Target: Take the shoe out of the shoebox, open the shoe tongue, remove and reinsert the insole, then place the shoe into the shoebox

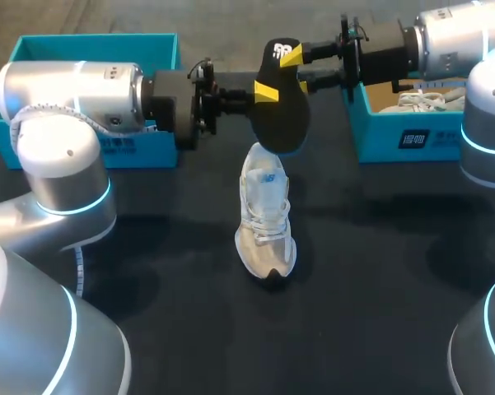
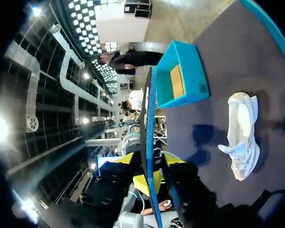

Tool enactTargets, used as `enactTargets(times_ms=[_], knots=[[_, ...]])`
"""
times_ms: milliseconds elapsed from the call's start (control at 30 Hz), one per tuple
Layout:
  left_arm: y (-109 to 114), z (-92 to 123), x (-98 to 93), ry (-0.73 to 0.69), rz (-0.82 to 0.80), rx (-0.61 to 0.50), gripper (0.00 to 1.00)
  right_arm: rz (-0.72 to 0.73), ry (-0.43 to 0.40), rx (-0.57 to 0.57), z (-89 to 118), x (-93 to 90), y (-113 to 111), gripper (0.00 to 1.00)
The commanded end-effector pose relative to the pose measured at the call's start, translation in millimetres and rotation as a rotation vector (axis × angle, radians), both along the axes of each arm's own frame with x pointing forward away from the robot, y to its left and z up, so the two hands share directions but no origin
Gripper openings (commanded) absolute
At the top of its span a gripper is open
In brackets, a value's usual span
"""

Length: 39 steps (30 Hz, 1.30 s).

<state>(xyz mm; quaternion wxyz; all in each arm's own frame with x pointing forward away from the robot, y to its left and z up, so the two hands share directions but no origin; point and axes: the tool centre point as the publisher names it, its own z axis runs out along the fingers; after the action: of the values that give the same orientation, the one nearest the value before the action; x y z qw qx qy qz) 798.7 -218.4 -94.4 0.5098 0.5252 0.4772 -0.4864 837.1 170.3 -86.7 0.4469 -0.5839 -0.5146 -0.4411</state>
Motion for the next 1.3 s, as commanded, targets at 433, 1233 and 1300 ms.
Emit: enactTargets(times_ms=[433,1233,1300], knots=[[20.9,4.8,-3.7,0.023,-0.005,-0.018,0.0,0.022,-0.186,-0.016,-3.4,-15.9,-19.9,1.0],[42.0,12.3,-1.9,0.023,0.025,-0.014,0.0,-0.01,-0.178,0.005,-18.5,-47.1,-49.4,1.0],[42.0,12.3,-1.9,0.023,0.025,-0.014,0.0,-0.01,-0.178,0.005,-18.5,-47.1,-49.4,1.0]])
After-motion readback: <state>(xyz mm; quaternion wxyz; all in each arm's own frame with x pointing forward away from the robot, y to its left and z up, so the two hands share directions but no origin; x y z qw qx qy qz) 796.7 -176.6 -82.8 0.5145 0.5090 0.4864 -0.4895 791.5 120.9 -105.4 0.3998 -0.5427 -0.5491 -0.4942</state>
